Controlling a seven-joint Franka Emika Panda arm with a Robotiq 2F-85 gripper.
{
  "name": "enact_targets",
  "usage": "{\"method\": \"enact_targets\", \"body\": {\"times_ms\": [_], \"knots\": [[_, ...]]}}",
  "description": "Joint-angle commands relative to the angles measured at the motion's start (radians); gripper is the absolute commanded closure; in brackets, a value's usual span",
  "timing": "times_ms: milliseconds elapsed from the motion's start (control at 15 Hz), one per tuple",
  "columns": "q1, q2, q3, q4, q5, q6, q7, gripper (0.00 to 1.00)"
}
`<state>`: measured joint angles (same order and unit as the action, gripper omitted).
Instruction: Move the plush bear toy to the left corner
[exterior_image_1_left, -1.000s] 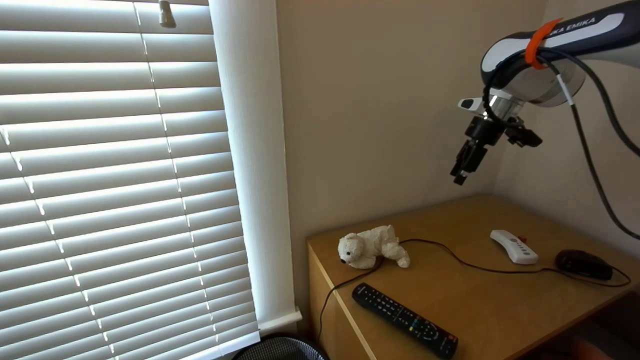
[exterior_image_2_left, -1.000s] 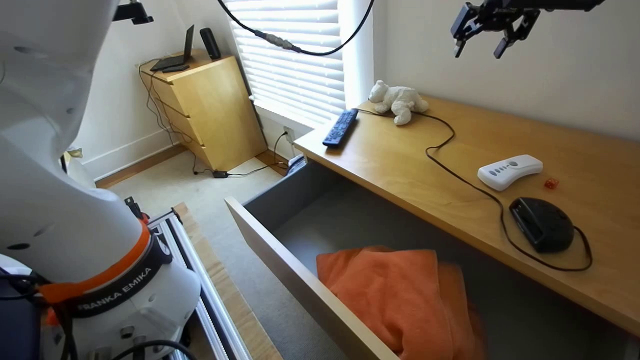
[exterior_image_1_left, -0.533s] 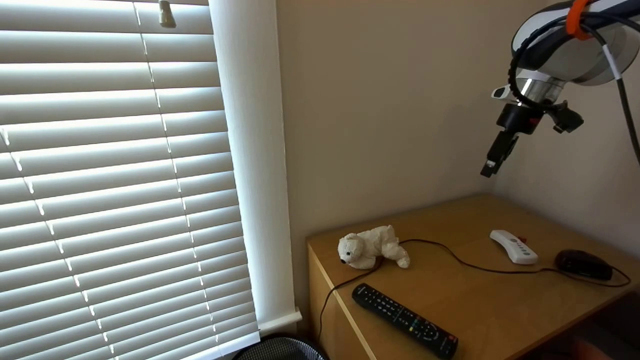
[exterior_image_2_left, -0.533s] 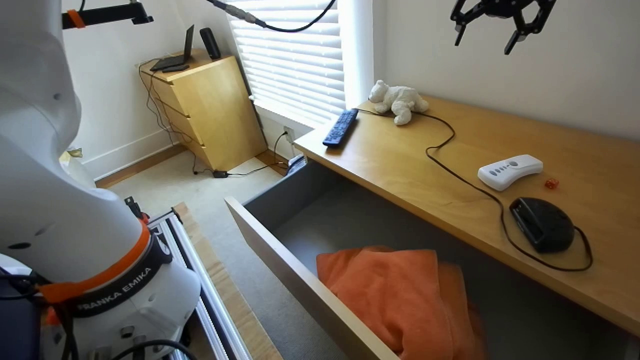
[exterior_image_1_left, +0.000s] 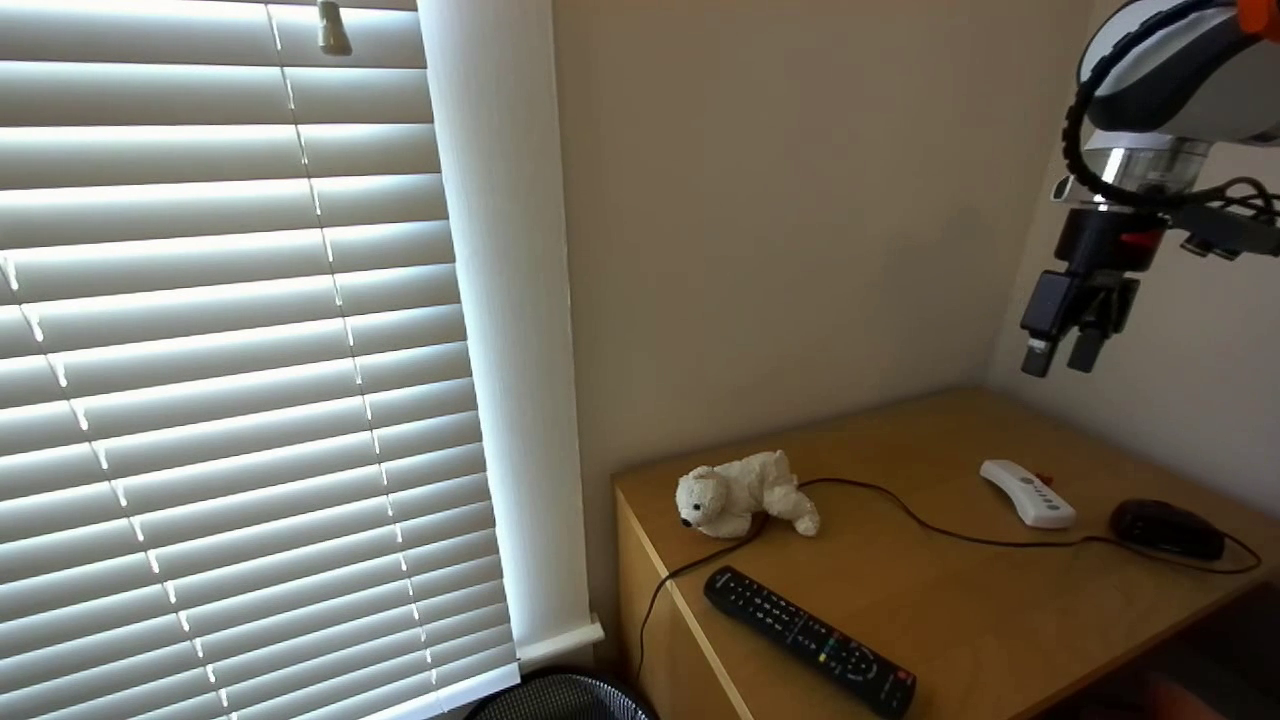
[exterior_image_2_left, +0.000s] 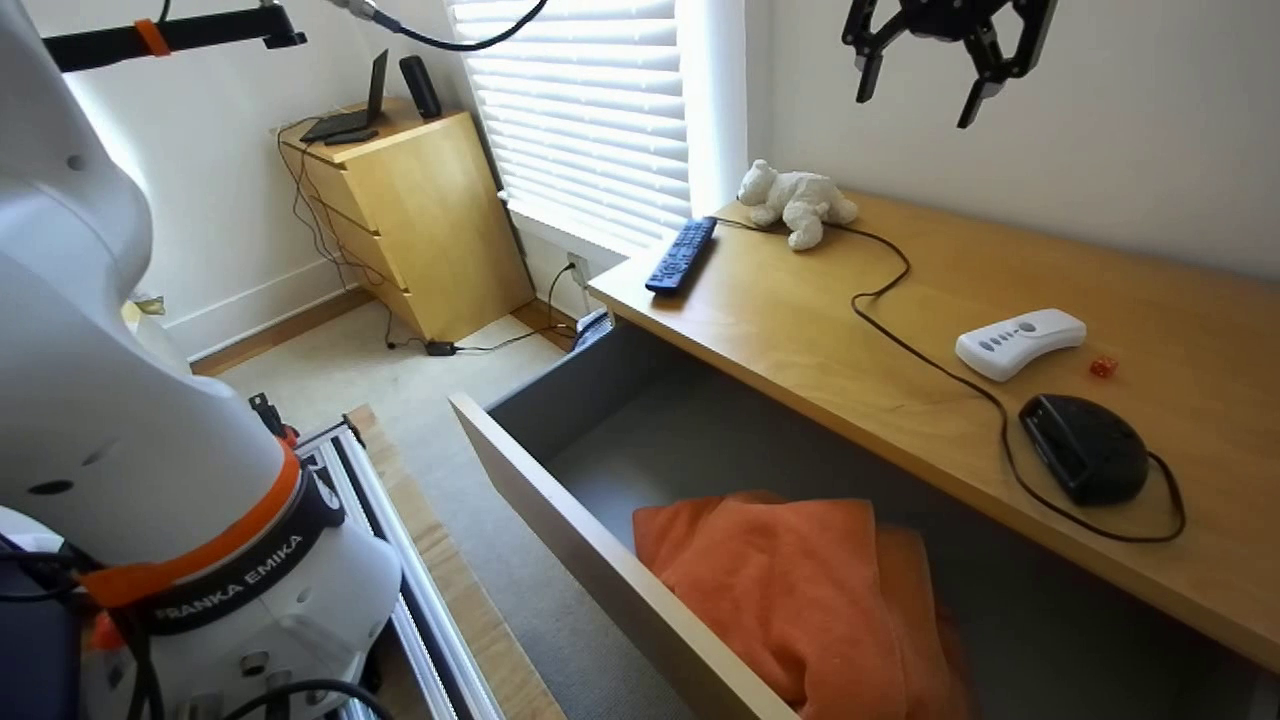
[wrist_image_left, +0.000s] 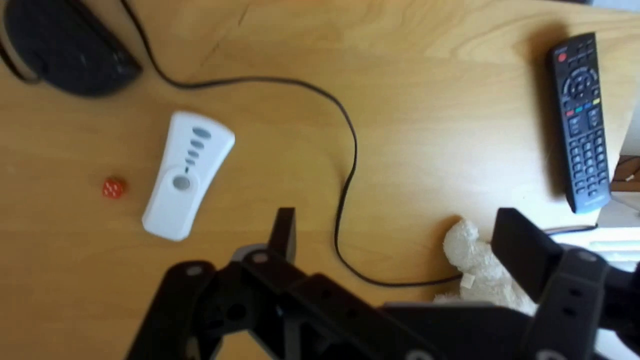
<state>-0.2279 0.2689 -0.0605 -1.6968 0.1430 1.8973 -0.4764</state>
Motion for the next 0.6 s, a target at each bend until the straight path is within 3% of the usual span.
{"method": "enact_targets", "body": {"times_ms": [0, 200, 267, 533], "knots": [[0.046, -0.210, -0.037, -0.242, -0.115, -0.017, 0.199, 0.00], [0.050, -0.346, -0.047, -0.394, -0.134, 0.002, 0.291, 0.00], [0.051, -0.222, -0.044, -0.246, -0.115, -0.024, 0.242, 0.00], [0.055, -0.325, -0.054, -0.354, -0.119, -0.024, 0.265, 0.00]]}}
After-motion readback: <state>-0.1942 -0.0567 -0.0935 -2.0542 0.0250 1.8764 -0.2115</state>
